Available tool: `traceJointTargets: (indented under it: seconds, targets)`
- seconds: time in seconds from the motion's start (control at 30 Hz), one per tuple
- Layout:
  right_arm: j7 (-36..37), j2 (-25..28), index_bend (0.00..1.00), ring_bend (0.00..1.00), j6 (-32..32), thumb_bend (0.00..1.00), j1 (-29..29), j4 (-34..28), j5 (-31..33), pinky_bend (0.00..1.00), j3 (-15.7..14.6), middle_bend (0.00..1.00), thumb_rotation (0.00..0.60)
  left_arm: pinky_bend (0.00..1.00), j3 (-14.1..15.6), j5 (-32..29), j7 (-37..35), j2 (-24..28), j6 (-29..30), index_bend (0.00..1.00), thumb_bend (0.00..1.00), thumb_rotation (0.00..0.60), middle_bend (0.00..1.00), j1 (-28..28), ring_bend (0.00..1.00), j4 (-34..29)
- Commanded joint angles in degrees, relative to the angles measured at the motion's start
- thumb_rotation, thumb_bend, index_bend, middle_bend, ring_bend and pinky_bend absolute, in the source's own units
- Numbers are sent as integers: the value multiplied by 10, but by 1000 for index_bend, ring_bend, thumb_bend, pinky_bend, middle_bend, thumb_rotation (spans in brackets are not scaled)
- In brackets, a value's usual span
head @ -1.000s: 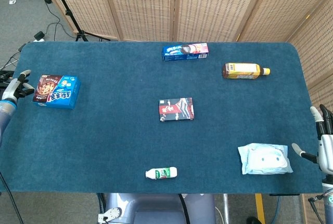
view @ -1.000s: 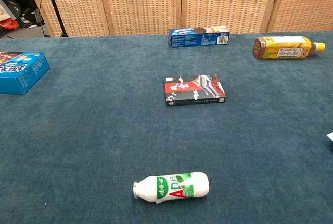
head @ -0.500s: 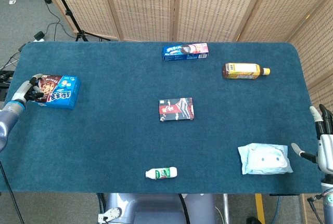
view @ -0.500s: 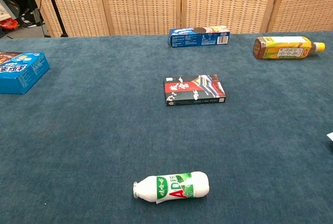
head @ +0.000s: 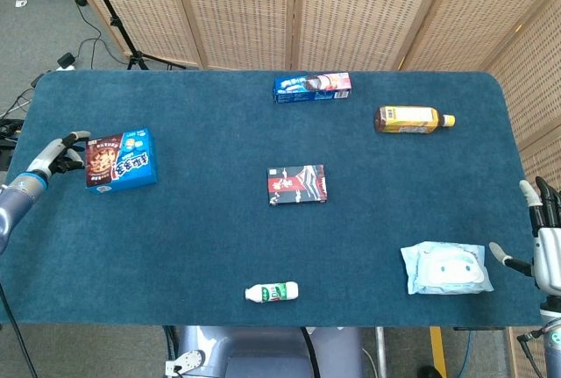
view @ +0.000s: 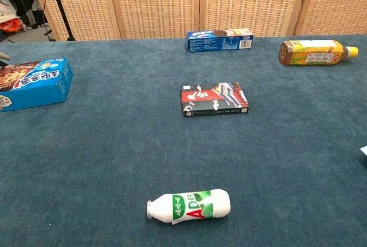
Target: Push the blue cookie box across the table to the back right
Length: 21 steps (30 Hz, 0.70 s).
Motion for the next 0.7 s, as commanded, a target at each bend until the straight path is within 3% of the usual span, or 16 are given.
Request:
traceJointTargets:
  seconds: [0.03, 0.43, 0.7]
  targets:
    - [0, 0, 0, 0, 0, 0, 0, 0, 1, 0, 0, 0, 600, 376, 13, 13, 4, 6, 18, 153, 1000, 600, 172, -9, 162, -13]
    - [4, 2, 0, 0, 0, 0, -1, -1, 3, 0, 1, 0, 600, 376, 59, 62, 29, 32, 97, 163, 1000, 600, 174, -42, 162, -69]
    - [5, 4, 0, 0, 1, 0, -1, -1, 4, 0, 2, 0, 600, 376, 85, 101, 87, 73, 161, 163, 1000, 600, 174, -90, 162, -163]
